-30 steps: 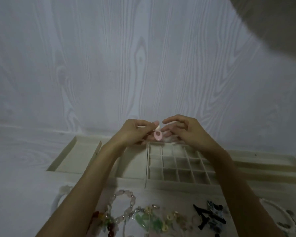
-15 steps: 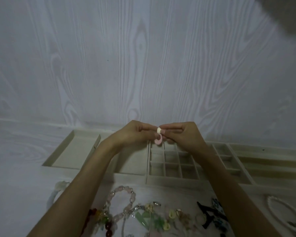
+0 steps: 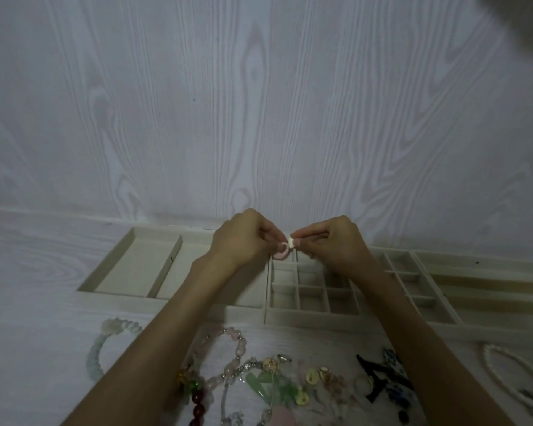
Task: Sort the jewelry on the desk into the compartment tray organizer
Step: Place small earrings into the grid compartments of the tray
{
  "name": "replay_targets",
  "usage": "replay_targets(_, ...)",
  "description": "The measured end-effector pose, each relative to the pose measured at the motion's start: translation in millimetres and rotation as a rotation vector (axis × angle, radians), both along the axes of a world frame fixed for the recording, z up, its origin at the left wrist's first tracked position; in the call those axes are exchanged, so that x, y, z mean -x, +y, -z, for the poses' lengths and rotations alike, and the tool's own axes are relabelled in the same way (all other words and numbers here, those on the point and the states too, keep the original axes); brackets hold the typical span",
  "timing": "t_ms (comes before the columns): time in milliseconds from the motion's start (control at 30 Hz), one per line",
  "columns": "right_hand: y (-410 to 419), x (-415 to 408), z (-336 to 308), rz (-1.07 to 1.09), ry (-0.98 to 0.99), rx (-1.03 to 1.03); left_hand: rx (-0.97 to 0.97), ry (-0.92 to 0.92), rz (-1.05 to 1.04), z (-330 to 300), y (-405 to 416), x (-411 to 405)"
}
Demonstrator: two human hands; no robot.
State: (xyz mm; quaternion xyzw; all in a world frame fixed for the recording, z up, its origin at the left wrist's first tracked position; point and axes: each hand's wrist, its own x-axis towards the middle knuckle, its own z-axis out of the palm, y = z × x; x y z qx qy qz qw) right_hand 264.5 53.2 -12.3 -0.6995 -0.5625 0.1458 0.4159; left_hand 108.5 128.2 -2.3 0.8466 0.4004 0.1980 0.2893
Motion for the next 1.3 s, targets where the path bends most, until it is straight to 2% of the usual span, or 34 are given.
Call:
replay_targets(200,-2,1,3,-0.041,-0.024,-0.015,-0.185,0.121,-0.052,7,-3,-7)
replay_targets(400,0,7,9,-0.034,-0.065,-0.01,-0.108,0.12,-0.038,5,3,-2)
replay_targets(567,0,8,8,0.128,-0.264,-0.017,-0.122,0.183,0.032,6,1,-4)
replay_targets(700,-1,8,7,0.128,-0.308,0.001,-0.153,0.196,0.055,4,-1,-4)
replay_targets(833,0,8,5,0.095,-0.21,0.006,-0.234,0.258,0.051,-2,-3,-4)
replay_targets(1133,4,9,3,-0.027,0.076,0.064,-0.281,0.46,0.113,-9,-4,1)
replay_targets(1300,7,9,7,0.091,-0.183,0.104,-0.244,0.438,0.18,-9,-2,4)
